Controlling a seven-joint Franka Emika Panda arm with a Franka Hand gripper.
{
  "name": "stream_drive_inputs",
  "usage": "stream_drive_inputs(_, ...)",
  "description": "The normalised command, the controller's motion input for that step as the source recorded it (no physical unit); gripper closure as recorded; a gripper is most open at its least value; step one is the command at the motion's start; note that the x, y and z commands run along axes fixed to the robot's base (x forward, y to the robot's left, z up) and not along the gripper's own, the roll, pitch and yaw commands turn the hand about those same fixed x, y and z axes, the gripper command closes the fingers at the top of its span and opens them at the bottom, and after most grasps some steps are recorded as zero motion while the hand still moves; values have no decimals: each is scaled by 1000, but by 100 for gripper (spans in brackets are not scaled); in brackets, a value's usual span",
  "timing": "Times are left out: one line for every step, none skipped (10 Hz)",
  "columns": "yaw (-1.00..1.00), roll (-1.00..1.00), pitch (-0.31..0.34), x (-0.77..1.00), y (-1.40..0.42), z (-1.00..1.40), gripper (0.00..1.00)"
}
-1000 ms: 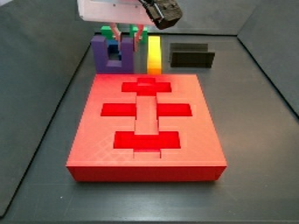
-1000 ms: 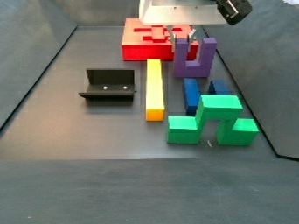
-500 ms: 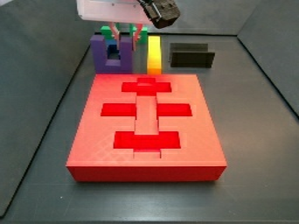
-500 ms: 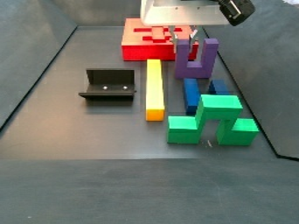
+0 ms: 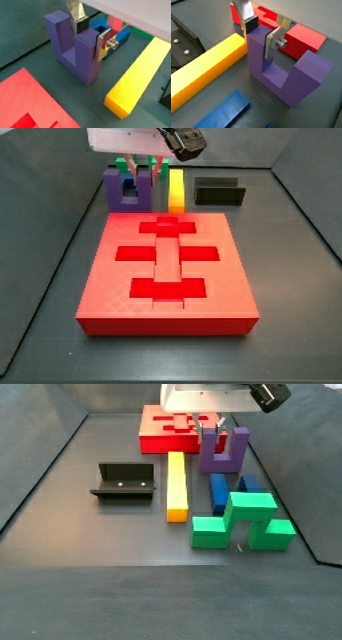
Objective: Pick up the purple object. Move up. Move to above the board. Insert the purple object.
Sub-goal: Pick up the purple object, then move up.
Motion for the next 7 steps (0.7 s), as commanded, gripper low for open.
stream_drive_inputs(0,0,0,0,0,0,100)
stream_drive_inputs(0,0,0,0,0,0,100)
stream_drive_inputs(0,0,0,0,0,0,100)
stream_drive_inputs(0,0,0,0,0,0,100)
stream_drive_inputs(0,0,0,0,0,833,100)
stream_drive_inputs(-39,4,22,-20,49,766,100)
stream_drive_inputs(-49,4,26,-31,58,537,100)
